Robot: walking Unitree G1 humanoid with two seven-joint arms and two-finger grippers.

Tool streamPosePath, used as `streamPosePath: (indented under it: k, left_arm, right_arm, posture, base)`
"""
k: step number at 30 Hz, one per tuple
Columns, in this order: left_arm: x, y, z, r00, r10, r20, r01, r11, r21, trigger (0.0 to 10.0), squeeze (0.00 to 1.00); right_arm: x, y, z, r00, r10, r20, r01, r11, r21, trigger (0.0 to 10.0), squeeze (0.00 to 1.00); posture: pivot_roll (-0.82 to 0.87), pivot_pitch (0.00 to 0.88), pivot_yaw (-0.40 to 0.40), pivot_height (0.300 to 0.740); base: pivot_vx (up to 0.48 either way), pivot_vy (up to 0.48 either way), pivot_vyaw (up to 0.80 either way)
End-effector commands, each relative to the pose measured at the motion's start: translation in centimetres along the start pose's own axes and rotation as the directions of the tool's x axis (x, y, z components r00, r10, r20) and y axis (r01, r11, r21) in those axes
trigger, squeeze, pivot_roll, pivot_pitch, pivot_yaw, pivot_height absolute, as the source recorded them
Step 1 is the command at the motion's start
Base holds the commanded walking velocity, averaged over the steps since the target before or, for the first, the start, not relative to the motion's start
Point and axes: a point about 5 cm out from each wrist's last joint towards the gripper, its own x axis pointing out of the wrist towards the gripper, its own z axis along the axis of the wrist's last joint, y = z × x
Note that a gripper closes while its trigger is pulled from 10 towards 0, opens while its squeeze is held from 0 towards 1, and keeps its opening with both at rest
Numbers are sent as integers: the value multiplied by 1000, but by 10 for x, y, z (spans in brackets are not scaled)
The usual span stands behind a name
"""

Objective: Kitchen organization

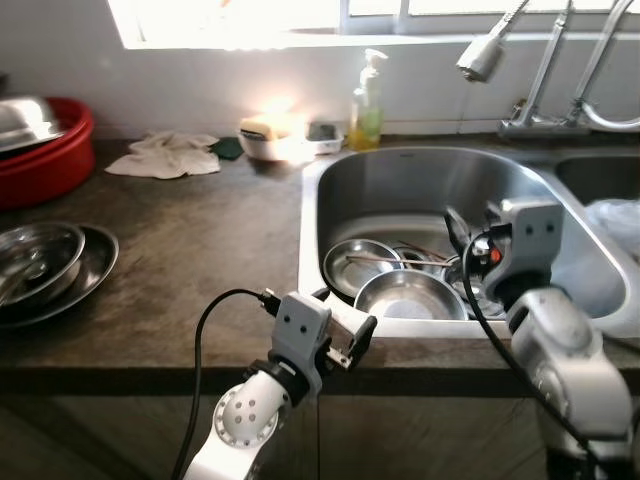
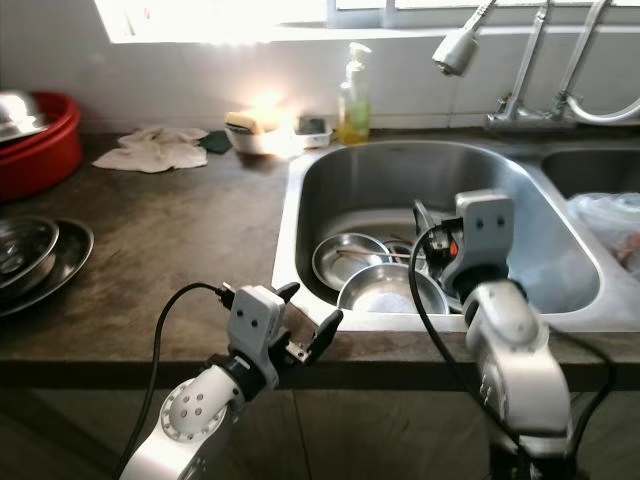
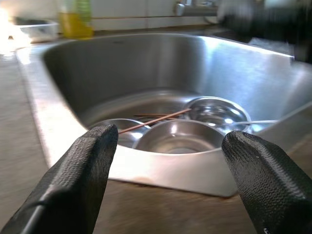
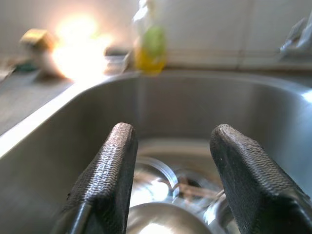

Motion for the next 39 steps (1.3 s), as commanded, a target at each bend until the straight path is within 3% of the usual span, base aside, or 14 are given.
streamPosePath:
  k: [1, 11, 20, 32, 39]
  left_arm:
    - [-3, 5, -17, 996, 32, -87, -32, 999, -2, 10000, 0]
    - [-4, 7, -18, 995, 43, -92, -43, 999, 0, 10000, 0]
    - [-5, 7, -18, 995, 47, -91, -47, 999, 6, 10000, 0]
    - [-5, 6, -19, 995, 35, -88, -34, 999, 20, 10000, 0]
    - [-4, 8, -12, 998, 50, -47, -49, 999, 13, 10000, 0]
  right_arm:
    - [-6, 5, 8, 999, -1, 53, 2, 1000, -22, 10000, 0]
    - [-20, 28, 1, 998, 38, 47, -40, 998, 50, 10000, 0]
    - [-21, 32, 4, 997, 36, 64, -41, 996, 78, 10000, 0]
    - [-19, 34, 4, 997, 22, 71, -29, 995, 99, 10000, 0]
    - [-19, 35, 31, 979, 0, 205, -11, 999, 51, 10000, 0]
  posture:
    - [38, 78, -17, 740]
    - [45, 69, -20, 740]
    - [48, 64, -21, 740]
    - [49, 54, -19, 740]
    - [47, 58, -16, 740]
  base:
    - [0, 0, 800]
    - [0, 426, 800]
    - [0, 283, 800]
    - [0, 0, 0]
    - [0, 0, 0]
